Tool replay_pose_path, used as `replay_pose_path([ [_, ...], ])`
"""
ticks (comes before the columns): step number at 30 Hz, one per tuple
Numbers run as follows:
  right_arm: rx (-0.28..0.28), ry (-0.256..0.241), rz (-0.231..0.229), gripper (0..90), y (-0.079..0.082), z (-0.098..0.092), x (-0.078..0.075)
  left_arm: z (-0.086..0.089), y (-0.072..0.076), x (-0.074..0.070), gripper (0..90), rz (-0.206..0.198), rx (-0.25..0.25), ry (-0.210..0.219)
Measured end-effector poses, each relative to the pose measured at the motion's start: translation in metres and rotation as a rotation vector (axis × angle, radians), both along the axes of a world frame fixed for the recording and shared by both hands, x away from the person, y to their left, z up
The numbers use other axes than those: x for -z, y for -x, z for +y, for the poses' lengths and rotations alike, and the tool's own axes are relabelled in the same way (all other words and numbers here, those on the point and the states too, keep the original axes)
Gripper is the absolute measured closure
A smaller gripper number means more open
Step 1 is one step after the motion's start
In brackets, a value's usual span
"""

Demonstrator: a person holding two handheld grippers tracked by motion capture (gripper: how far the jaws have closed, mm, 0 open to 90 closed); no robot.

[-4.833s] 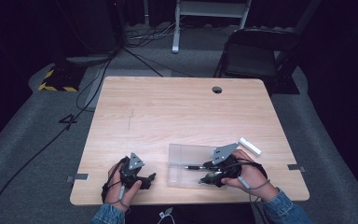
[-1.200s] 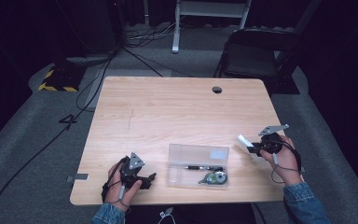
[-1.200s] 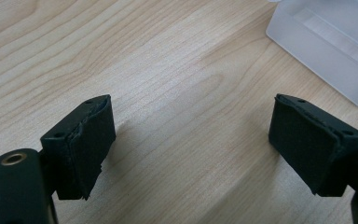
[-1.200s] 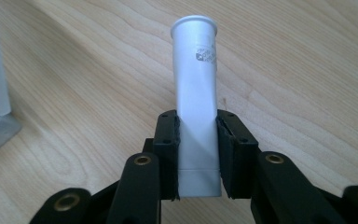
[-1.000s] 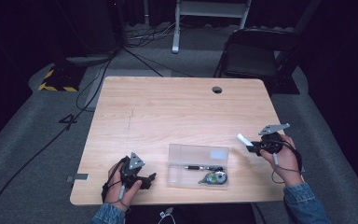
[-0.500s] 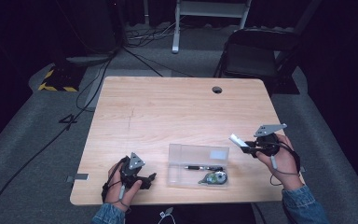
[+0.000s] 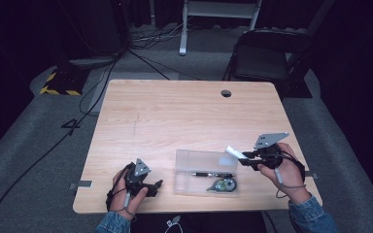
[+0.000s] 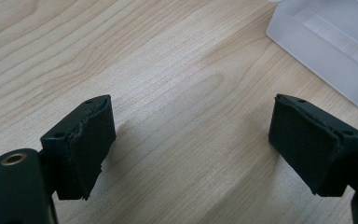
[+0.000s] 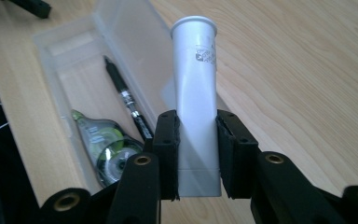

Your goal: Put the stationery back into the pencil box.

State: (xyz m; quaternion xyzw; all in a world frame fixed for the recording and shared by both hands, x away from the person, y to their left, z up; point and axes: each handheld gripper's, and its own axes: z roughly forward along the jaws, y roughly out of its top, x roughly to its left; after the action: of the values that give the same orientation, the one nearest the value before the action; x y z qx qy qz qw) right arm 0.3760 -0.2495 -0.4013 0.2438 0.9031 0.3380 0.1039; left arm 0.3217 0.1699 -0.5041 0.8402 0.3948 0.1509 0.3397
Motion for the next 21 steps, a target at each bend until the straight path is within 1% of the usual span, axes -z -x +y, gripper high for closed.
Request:
replay_pose_path([
  [4,-0.062,0.008,0.007,71.1,0.004,0.014,0.0,0.0,0.0,0.0,14.9,0.002,0.001,0.002],
  [10,-0.148,0.03,0.022,71.1,0.007,0.034,0.006,0.0,0.0,0.0,14.9,0.0,0.001,-0.002],
  [18,-0.247,0.062,0.035,71.0,0.01,0.055,0.012,0.0,0.0,0.0,14.9,0.0,0.001,-0.002],
  [21,-0.272,0.068,0.043,71.0,0.011,0.063,0.014,0.0,0.0,0.0,14.9,0.0,0.001,-0.003],
])
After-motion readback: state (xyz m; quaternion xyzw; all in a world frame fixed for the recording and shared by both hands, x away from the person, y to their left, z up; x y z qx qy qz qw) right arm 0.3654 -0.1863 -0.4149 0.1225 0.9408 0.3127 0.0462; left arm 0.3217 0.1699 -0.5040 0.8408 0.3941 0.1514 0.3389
